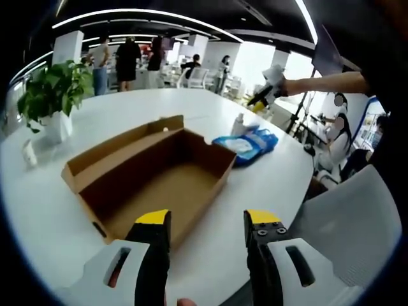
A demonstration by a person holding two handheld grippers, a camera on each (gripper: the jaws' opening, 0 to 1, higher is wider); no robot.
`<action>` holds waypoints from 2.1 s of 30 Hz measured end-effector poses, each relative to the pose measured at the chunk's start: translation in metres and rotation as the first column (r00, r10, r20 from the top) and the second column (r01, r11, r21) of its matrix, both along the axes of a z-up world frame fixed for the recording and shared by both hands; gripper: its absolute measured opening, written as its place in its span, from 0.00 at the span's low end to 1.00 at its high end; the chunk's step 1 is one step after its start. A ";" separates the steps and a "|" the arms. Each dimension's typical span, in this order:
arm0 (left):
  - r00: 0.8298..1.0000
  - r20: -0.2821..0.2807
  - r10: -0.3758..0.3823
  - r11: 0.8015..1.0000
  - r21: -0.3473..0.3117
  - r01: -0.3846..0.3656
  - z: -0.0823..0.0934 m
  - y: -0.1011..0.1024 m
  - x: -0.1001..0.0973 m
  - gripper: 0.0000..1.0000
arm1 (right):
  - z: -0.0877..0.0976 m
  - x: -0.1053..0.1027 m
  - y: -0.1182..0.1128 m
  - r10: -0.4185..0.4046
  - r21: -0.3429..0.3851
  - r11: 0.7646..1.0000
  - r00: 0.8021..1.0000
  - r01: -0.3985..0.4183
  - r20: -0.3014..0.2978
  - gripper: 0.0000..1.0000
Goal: Operate the shoe box by opening the lid, removing the specified soft item, and placing it in the target area until the item is outside and the box remains undamaged.
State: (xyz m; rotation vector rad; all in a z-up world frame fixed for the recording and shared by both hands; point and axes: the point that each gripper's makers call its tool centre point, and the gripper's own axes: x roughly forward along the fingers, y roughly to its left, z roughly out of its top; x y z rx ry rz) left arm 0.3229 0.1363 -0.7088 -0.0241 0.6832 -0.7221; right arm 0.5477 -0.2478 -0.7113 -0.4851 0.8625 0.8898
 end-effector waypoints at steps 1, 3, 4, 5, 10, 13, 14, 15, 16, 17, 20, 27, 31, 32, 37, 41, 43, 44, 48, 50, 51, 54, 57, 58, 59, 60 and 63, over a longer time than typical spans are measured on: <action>1.000 0.001 -0.001 1.000 -0.001 0.001 0.001 0.000 0.000 0.47 | 0.001 -0.001 0.002 -0.008 0.020 1.000 1.000 0.008 -0.001 0.34; 1.000 0.005 0.000 1.000 -0.002 0.000 0.003 -0.001 0.001 0.47 | 0.005 -0.001 0.004 -0.046 0.063 0.997 0.999 0.046 0.006 0.34; 1.000 0.007 0.001 1.000 -0.002 -0.001 0.004 -0.001 0.001 0.47 | 0.006 -0.001 0.005 -0.058 0.079 0.995 0.998 0.057 0.011 0.33; 1.000 0.010 0.003 1.000 -0.005 -0.003 0.005 -0.001 0.001 0.47 | 0.009 -0.001 0.007 -0.074 0.102 0.992 0.997 0.072 0.018 0.33; 1.000 0.019 0.006 1.000 -0.006 -0.006 0.009 0.001 0.001 0.47 | 0.012 -0.007 0.014 -0.108 0.149 0.983 0.994 0.103 0.022 0.34; 1.000 0.020 0.023 0.999 -0.023 -0.022 0.013 0.004 0.001 0.47 | 0.020 -0.008 0.022 -0.143 0.212 0.968 0.989 0.131 0.043 0.35; 0.999 0.019 0.026 0.999 -0.028 -0.026 0.013 0.004 0.001 0.47 | 0.022 -0.008 0.025 -0.156 0.233 0.962 0.987 0.143 0.041 0.35; 0.999 0.020 0.027 0.999 -0.028 -0.027 0.013 0.004 0.001 0.47 | 0.023 -0.009 0.027 -0.166 0.245 0.958 0.985 0.151 0.043 0.35; 0.999 0.020 0.029 0.999 -0.025 -0.029 0.013 0.005 0.000 0.47 | 0.026 -0.011 0.030 -0.181 0.266 0.950 0.983 0.164 0.042 0.35; 0.999 0.020 0.030 0.999 -0.026 -0.030 0.013 0.005 0.000 0.47 | 0.027 -0.012 0.033 -0.187 0.283 0.944 0.982 0.169 0.038 0.35; 0.999 0.026 0.046 0.998 -0.037 -0.045 0.016 0.007 0.000 0.47 | 0.029 -0.019 0.041 -0.198 0.304 0.936 0.979 0.177 0.041 0.36; 0.996 0.039 0.078 0.996 -0.051 -0.076 0.020 0.015 0.002 0.47 | 0.036 -0.030 0.061 -0.214 0.356 0.916 0.976 0.183 0.048 0.38; 0.994 0.045 0.098 0.994 -0.053 -0.095 0.023 0.020 0.002 0.48 | 0.044 -0.035 0.072 -0.238 0.401 0.895 0.970 0.195 0.059 0.37; 0.993 0.051 0.109 0.993 -0.052 -0.106 0.024 0.023 0.003 0.48 | 0.045 -0.036 0.074 -0.244 0.410 0.890 0.968 0.201 0.056 0.38; 0.989 0.066 0.132 0.990 -0.064 -0.128 0.028 0.024 0.002 0.49 | 0.047 -0.047 0.085 -0.268 0.447 0.868 0.962 0.218 0.051 0.39; 0.987 0.070 0.143 0.988 -0.076 -0.138 0.029 0.025 0.001 0.49 | 0.047 -0.055 0.094 -0.276 0.463 0.857 0.960 0.224 0.045 0.40; 0.987 0.074 0.145 0.987 -0.080 -0.139 0.030 0.025 0.001 0.49 | 0.048 -0.061 0.100 -0.275 0.471 0.854 0.960 0.222 0.046 0.41; 0.986 0.077 0.147 0.987 -0.081 -0.141 0.031 0.026 0.001 0.49 | 0.049 -0.062 0.101 -0.275 0.473 0.853 0.960 0.222 0.046 0.41; 0.981 0.095 0.170 0.983 -0.089 -0.162 0.036 0.028 0.003 0.49 | 0.052 -0.076 0.116 -0.262 0.494 0.844 0.964 0.208 0.041 0.41; 0.975 0.097 0.198 0.975 -0.122 -0.186 0.041 0.028 0.005 0.50 | 0.052 -0.082 0.123 -0.254 0.491 0.849 0.966 0.198 0.050 0.41; 0.975 0.099 0.198 0.975 -0.124 -0.185 0.042 0.027 0.005 0.50 | 0.052 -0.084 0.126 -0.254 0.495 0.846 0.966 0.197 0.049 0.41; 0.975 0.102 0.195 0.976 -0.122 -0.183 0.044 0.026 0.006 0.53 | 0.055 -0.092 0.139 -0.262 0.534 0.820 0.965 0.207 0.028 0.41; 0.973 0.113 0.202 0.974 -0.129 -0.188 0.050 0.028 0.009 0.53 | 0.053 -0.100 0.149 -0.244 0.529 0.826 0.969 0.191 0.031 0.43; 0.972 0.115 0.205 0.973 -0.129 -0.190 0.051 0.029 0.010 0.53 | 0.052 -0.102 0.151 -0.243 0.529 0.827 0.970 0.190 0.031 0.43; 0.971 0.118 0.207 0.973 -0.128 -0.191 0.052 0.030 0.010 0.53 | 0.052 -0.105 0.154 -0.240 0.536 0.823 0.970 0.188 0.029 0.43; 0.971 0.119 0.208 0.973 -0.127 -0.193 0.052 0.031 0.011 0.54 | 0.053 -0.106 0.156 -0.241 0.541 0.820 0.970 0.189 0.026 0.43; 0.967 0.119 0.223 0.970 -0.128 -0.208 0.052 0.035 0.011 0.54 | 0.053 -0.110 0.159 -0.248 0.554 0.809 0.969 0.196 0.020 0.44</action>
